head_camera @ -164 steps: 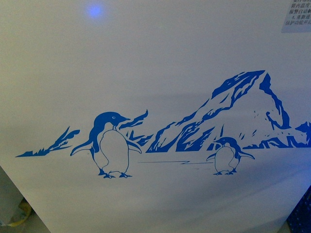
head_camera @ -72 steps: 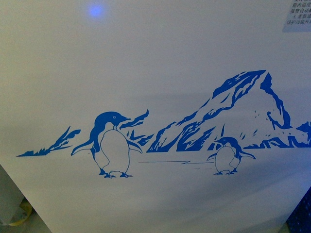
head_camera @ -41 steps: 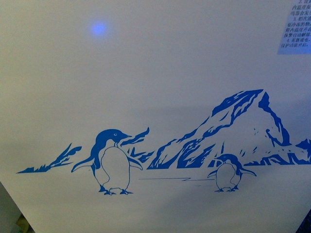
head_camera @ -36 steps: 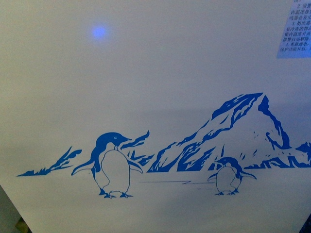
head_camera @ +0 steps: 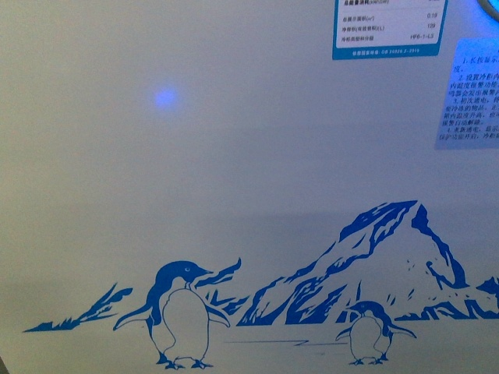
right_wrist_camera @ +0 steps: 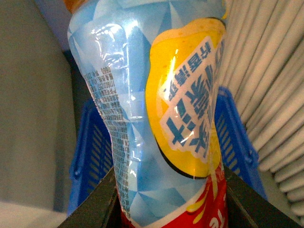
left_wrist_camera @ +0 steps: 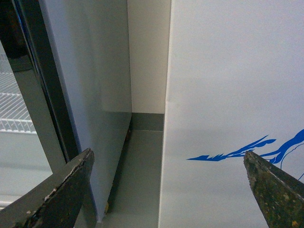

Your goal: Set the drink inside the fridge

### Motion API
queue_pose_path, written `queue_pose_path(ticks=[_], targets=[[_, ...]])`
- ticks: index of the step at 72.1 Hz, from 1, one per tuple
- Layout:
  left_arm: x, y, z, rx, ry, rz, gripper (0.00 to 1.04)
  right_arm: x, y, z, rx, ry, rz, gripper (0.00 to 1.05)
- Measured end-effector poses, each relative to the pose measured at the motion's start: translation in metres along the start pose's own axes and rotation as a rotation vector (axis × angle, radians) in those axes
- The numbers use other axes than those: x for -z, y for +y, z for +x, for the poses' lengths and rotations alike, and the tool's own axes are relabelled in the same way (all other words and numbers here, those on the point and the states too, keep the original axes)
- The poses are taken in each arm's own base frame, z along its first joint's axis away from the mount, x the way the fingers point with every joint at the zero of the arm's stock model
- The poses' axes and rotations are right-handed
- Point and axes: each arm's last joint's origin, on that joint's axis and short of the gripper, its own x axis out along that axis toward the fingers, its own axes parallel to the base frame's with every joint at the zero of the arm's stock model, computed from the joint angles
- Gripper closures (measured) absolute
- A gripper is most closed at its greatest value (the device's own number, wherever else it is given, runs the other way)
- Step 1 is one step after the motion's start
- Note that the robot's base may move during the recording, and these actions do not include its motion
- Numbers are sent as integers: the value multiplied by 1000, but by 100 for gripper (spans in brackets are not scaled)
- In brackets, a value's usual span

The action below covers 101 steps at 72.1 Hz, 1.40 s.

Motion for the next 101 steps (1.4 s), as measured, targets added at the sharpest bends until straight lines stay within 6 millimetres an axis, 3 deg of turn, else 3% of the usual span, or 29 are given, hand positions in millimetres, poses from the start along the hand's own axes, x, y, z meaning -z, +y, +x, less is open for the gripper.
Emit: queue_pose_path(ticks=[20,36,53,66,101], targets=[[0,0,0,0,0,0,8,-66,36,-51,-119,-265,31,63],[0,0,0,0,0,0,8,-97,69,-76,-246,-360,100,63],[0,0,0,0,0,0,8,-101,107,-91,-311,-375,130,64],[0,0,0,0,0,0,8,-100,145,-121,-351,-443,86,64],[0,0,0,0,0,0,8,-75,167,-156,-309,-527,-7,64]])
